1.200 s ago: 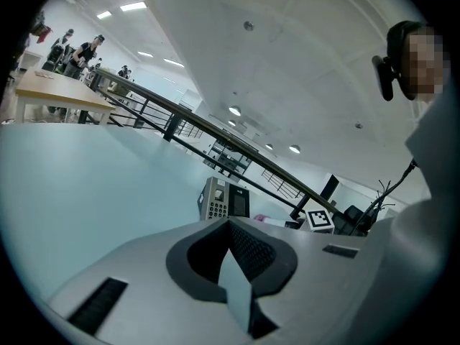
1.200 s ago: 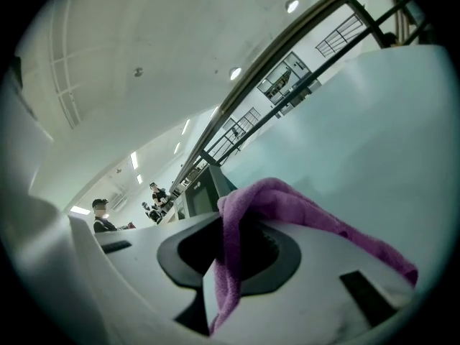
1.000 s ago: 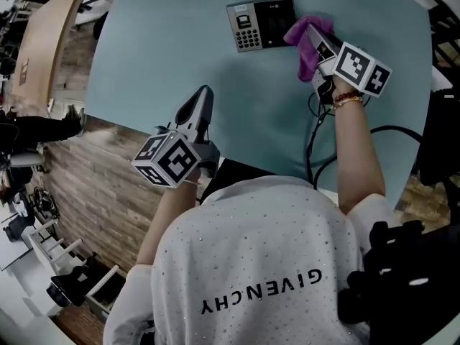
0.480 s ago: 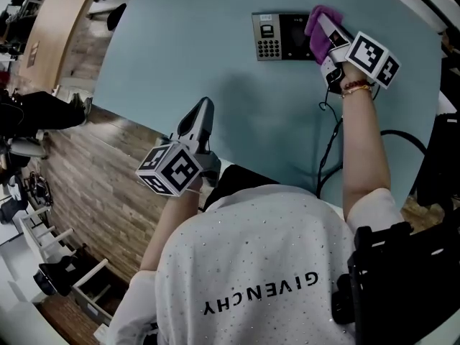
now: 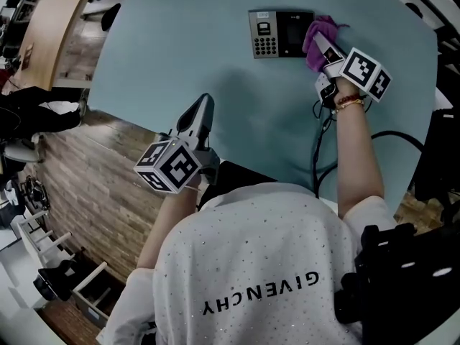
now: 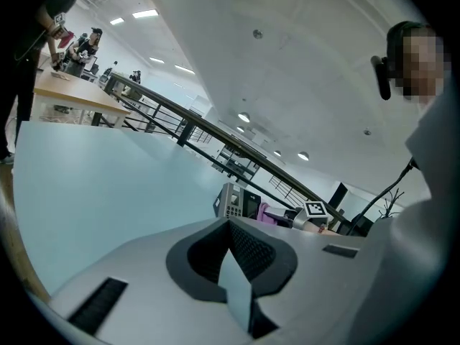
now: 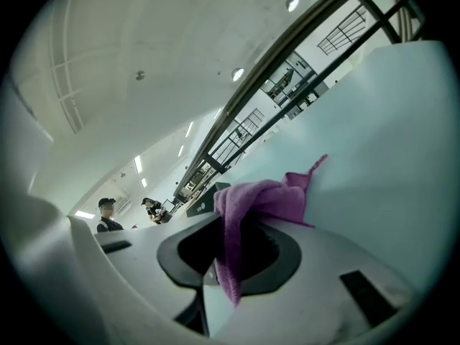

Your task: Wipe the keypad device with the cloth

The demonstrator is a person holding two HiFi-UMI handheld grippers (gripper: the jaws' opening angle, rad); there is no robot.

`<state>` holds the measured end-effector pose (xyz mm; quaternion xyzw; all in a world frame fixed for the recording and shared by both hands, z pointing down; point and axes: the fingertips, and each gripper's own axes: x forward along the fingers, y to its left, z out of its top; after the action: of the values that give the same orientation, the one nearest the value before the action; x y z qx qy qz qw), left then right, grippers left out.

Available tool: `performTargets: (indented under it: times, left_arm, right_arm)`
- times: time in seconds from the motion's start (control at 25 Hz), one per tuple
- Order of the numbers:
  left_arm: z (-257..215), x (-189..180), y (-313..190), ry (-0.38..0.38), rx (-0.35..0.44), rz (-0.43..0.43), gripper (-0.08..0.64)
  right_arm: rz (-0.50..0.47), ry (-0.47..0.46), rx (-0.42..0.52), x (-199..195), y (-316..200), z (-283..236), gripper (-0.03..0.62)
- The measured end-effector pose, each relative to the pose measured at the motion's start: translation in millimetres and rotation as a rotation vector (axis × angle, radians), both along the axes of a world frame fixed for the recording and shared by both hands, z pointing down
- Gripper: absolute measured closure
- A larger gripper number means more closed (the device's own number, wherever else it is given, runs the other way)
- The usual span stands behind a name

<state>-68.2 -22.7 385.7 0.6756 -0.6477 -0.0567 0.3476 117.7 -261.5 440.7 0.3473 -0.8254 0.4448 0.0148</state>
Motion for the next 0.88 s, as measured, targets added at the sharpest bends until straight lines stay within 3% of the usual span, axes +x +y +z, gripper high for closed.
performTargets:
  times: [0.44, 0.68, 0.88]
  left_arm:
    - [9, 5, -17, 0.052, 0.023, 0.089, 0.555]
    - [3, -10, -42, 0.089, 0.059, 0.166, 0.555]
    - [-3, -41, -62, 0.017, 0.097, 0.254, 0.555]
  right_arm:
    - [0.008, 0.152, -0.061, 7, 30, 27, 0.526]
    - [0.08, 0.229, -0.08, 10, 34, 31, 0.526]
    - [0.158, 0.302, -0.115, 13, 44, 37, 0.525]
